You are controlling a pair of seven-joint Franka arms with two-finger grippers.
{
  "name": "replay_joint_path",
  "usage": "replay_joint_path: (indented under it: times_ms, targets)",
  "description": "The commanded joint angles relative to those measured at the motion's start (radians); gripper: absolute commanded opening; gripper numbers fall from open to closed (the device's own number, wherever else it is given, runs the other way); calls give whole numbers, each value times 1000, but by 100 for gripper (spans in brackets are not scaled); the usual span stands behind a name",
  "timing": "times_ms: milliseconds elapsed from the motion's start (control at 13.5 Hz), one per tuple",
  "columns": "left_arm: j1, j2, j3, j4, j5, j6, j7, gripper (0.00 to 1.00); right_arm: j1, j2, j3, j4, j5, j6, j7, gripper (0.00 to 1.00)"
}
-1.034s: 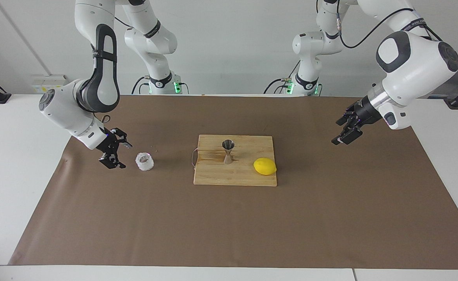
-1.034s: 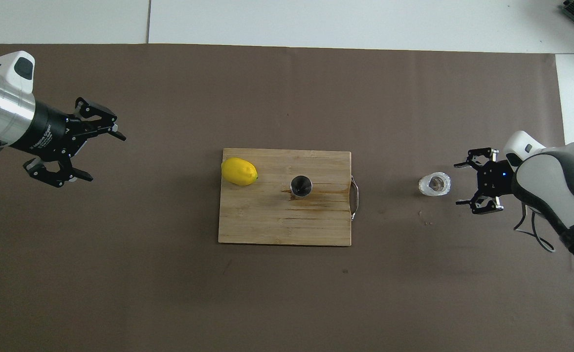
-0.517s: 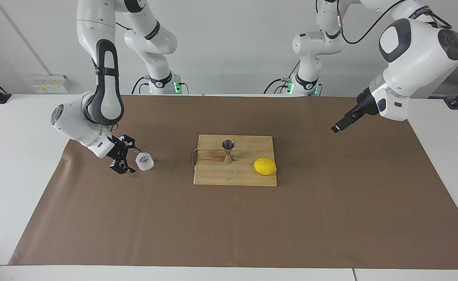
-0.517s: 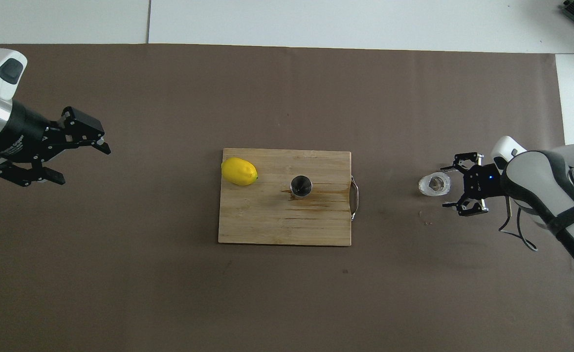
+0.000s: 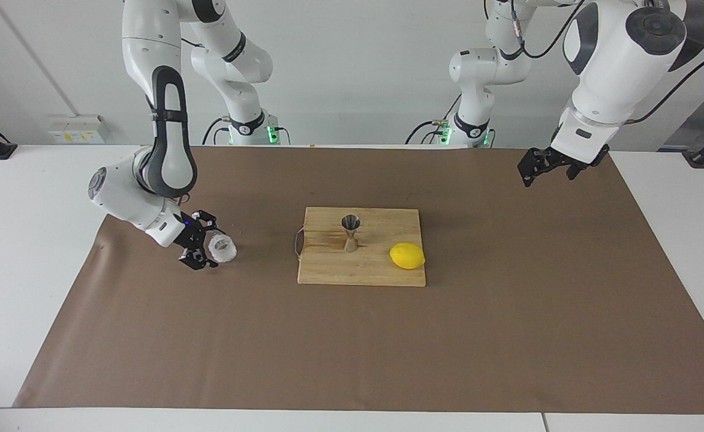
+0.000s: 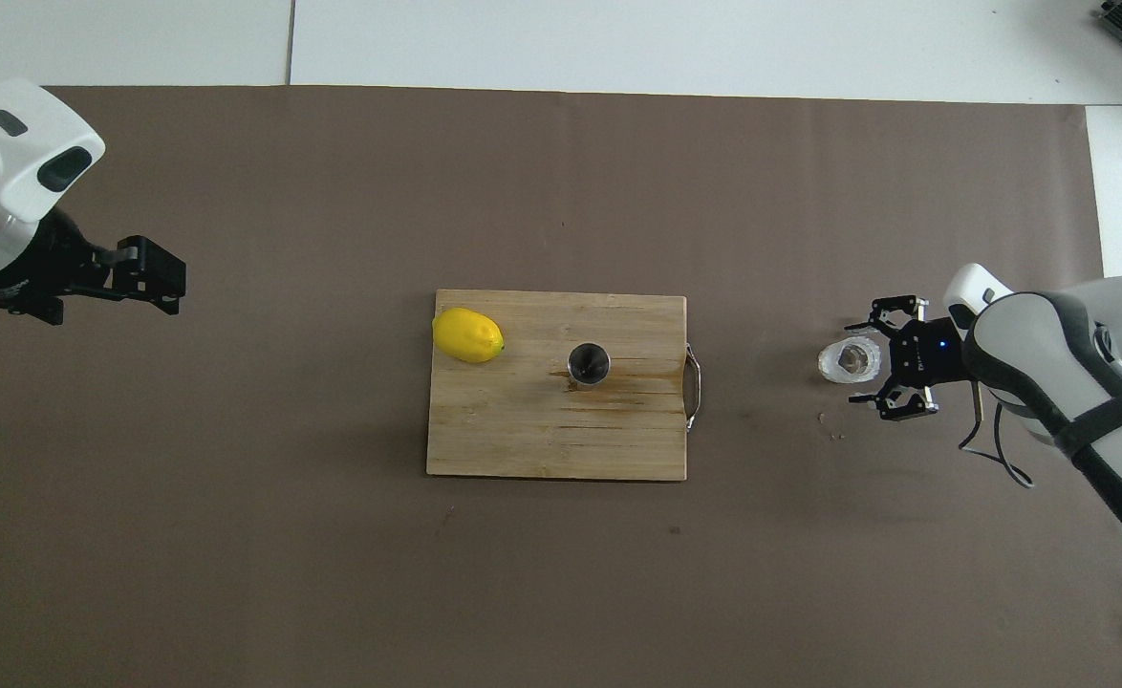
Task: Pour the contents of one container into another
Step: 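Grasp the white cup with the right gripper while the left gripper withdraws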
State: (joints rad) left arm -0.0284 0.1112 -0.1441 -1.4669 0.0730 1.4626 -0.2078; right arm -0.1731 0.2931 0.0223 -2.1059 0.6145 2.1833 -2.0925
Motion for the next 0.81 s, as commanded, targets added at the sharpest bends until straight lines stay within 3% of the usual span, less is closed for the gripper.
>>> replay_joint_path:
  times_ms: [0, 517, 739]
  targets:
    - [27, 10, 15, 19, -30, -5, 68, 100, 1, -8, 4, -17, 33, 18, -24, 100]
    - [91, 8, 11, 17, -81, 14, 137, 100, 9, -9, 4, -26, 36, 21, -9, 100]
    - [110, 7, 9, 17, -79, 21, 177, 100, 14, -9, 4, -26, 47, 21, -9, 92]
